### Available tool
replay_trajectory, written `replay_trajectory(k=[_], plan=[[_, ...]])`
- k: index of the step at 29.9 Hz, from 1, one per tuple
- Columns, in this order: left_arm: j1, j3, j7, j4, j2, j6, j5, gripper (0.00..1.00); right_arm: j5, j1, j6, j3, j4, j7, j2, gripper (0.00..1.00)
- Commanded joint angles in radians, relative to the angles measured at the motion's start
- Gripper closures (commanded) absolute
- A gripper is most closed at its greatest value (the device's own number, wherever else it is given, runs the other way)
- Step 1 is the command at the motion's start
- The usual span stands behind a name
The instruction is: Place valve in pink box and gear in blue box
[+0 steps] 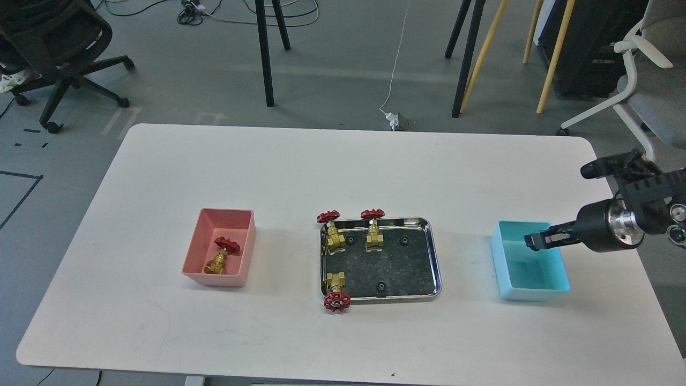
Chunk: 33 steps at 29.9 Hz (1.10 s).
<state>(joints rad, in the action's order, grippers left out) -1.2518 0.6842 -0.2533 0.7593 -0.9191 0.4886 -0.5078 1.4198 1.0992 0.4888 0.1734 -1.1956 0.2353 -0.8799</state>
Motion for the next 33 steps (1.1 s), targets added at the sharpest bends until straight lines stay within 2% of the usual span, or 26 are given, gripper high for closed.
replay_trajectory(k=[1,4,9,13,17,19,22,24,25,28,30,33], plan=[[0.0,0.0,0.0,0.0,0.0,0.0,0.0,0.04,0.004,-0.018,0.0,-0.006,0.018,-0.002,0.01,0.71],[0.0,-0.002,0.0,0.0,0.0,0.0,0.0,0.04,-0.002,-0.032,0.0,-0.019,0.027,-0.005,0.038,0.39],[0.0,0.0,0.003,0.0,-0.003,0.0,0.0,0.04,-0.016,-0.035,0.0,-0.022,0.027,-0.008,0.05,0.2],[0.002,-0.002,0.012,0.0,-0.001,0.0,0.0,0.04,-0.035,-0.028,0.0,-0.084,0.024,-0.011,0.044,0.13],[0.005,-0.005,0.02,0.0,0.0,0.0,0.0,0.04,-0.16,-0.015,0.0,-0.3,0.048,-0.019,0.041,0.07],[0.006,-0.012,0.058,0.0,0.002,0.0,0.0,0.04,-0.252,-0.012,0.0,-0.437,0.094,-0.028,0.05,0.06],[0.003,-0.02,0.158,0.002,0.045,0.0,0.0,0.04,-0.399,-0.015,0.0,-0.61,0.175,-0.033,0.065,0.06],[0.003,-0.02,0.193,0.002,0.074,0.0,-0.001,0.04,-0.49,-0.013,0.0,-0.672,0.215,-0.037,0.085,0.07],[0.006,-0.02,0.198,0.005,0.083,0.0,-0.001,0.04,-0.539,-0.013,0.0,-0.693,0.238,-0.045,0.091,0.07],[0.008,-0.026,0.194,0.008,0.115,0.0,-0.05,0.04,-0.726,-0.004,0.0,-0.73,0.349,-0.099,0.099,0.07],[0.003,-0.028,0.192,0.008,0.161,0.0,-0.093,0.04,-0.855,0.02,-0.016,-0.738,0.392,-0.151,0.13,0.07],[0.0,-0.026,0.198,0.008,0.219,0.0,-0.12,0.04,-0.978,0.044,-0.227,-0.729,0.403,-0.221,0.202,0.08]])
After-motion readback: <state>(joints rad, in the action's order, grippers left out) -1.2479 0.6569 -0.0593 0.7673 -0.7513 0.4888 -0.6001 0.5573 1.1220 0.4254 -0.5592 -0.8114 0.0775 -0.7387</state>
